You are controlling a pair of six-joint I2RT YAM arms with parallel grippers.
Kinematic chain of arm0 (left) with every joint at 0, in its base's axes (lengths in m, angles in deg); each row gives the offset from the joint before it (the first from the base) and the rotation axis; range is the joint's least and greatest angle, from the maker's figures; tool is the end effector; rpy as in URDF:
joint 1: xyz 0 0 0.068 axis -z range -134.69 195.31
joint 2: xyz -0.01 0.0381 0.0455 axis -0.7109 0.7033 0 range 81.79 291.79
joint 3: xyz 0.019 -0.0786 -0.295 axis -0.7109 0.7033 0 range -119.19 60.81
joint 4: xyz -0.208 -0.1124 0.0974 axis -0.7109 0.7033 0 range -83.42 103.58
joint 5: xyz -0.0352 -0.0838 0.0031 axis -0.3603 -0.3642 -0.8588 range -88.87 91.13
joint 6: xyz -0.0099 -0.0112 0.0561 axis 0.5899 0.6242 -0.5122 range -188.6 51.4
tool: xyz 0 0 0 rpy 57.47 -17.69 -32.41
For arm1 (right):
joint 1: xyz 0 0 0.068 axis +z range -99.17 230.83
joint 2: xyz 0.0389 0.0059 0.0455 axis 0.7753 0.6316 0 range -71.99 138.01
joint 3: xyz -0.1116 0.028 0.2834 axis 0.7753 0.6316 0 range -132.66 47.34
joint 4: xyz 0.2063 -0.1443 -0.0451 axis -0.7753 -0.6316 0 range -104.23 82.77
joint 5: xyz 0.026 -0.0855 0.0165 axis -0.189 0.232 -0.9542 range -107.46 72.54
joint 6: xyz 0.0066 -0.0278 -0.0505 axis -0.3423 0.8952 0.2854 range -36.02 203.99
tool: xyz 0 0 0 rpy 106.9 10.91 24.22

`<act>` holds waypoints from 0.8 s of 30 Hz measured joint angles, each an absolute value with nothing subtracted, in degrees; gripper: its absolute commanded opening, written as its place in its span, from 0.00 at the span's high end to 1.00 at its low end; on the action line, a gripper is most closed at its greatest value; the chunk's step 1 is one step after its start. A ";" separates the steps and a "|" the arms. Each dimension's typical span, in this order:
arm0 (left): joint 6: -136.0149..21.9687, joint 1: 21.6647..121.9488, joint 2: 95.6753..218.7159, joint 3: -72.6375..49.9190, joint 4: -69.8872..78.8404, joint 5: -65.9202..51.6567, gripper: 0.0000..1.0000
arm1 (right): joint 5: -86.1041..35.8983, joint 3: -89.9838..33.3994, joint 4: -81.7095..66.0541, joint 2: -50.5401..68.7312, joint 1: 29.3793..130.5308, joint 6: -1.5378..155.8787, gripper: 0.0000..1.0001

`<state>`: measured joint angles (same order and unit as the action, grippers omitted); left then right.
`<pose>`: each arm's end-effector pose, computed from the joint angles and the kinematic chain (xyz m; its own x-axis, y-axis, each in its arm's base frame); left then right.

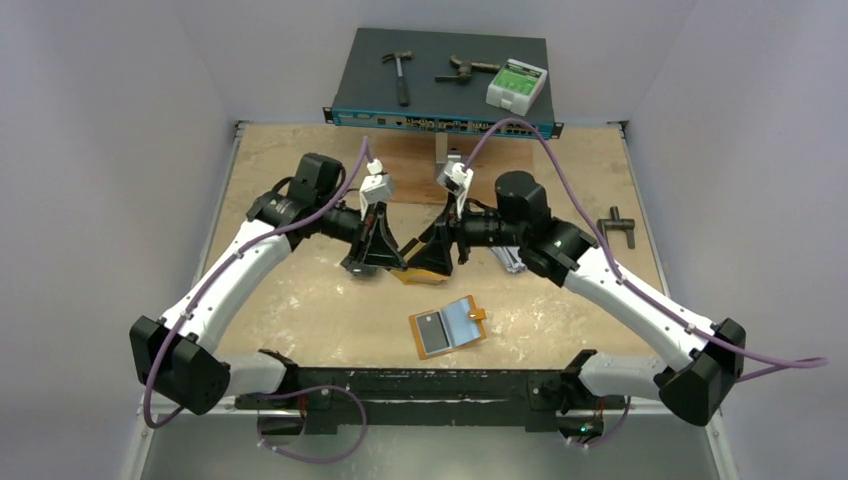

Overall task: Put the credit cards into the card holder
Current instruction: Pick up the credit card from the center of the board.

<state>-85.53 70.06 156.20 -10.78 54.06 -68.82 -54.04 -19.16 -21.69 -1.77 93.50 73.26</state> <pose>0.1996 -0.1350 0.3809 -0.4680 0.3258 -0.8215 0.8621 -0.0361 -0.5054 0.1769 0.1967 0.4048 -0.4041 -0.1692 -0.8989 -0.9011 0.2424 0.3594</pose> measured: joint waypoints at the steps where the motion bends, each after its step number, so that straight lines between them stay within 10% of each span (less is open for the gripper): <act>1: -82.89 69.97 155.83 -9.76 51.84 -69.33 1.00 | -53.08 -17.28 -19.55 -2.80 93.53 72.00 0.31; 14: -24.29 64.75 151.81 15.07 -9.54 -69.33 1.00 | -47.57 8.60 23.66 -12.65 89.70 43.54 0.42; 24: -9.40 64.18 147.92 16.67 -24.55 -63.27 1.00 | -46.67 11.07 43.73 -7.15 90.97 31.80 0.49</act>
